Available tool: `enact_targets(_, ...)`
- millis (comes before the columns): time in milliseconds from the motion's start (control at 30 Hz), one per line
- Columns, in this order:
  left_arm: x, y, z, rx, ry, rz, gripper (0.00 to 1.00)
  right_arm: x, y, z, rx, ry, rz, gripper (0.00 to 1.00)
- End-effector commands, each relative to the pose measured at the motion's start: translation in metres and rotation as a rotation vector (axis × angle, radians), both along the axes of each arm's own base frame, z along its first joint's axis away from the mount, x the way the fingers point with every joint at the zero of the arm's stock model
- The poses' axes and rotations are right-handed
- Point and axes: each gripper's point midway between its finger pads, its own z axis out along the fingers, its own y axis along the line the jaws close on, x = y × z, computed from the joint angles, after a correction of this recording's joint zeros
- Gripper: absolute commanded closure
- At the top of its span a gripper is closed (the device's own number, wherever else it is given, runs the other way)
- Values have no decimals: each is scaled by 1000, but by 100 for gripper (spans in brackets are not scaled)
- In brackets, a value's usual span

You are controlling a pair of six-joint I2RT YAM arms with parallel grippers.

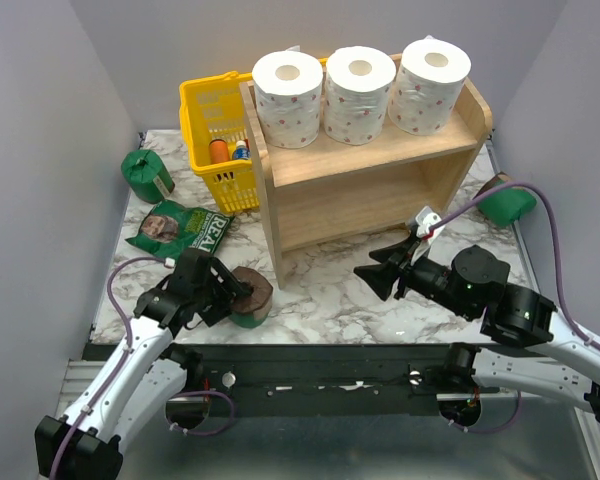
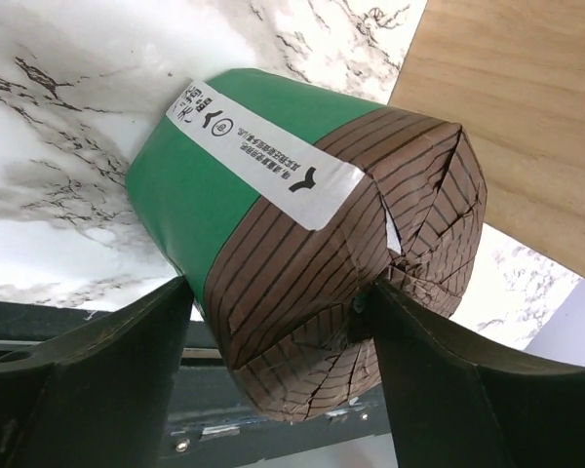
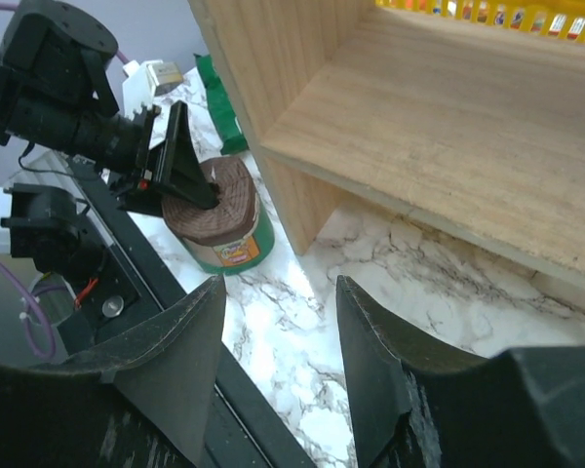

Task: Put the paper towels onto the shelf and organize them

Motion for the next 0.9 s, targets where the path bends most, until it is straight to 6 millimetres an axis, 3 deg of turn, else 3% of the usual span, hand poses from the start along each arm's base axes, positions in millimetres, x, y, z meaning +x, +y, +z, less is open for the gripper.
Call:
enact_targets(0,0,3,-1,1,-19,25,30,-9,3,6,101,26,29,43)
enact_targets(67,-1,-5,8,-47,-42,-2,39,-12,6,-4,117,51,45,43)
enact_targets(300,-8,-33,58,-219,-197,-153,57,-35,20,10,381,121,159,35)
enact_targets(400,-14,-42,77,-296,-256,-198,58,-45,19,23,472,111,212,29)
enact_targets(433,-16,-43,77,-314,-263,-201,58,-49,23,14,468,123,243,27)
enact_targets(500,-20,-49,92,-381,-315,-223,58,-58,22,21,529,133,284,23)
enact_targets(600,-23,-57,113,-468,-413,-259,58,-63,21,14,571,174,305,21)
enact_targets(700,-29,-66,136,-581,-494,-309,57,-65,22,14,629,188,321,13)
enact_targets(867,-44,-71,154,-663,-551,-378,56,-62,32,-1,628,252,316,12)
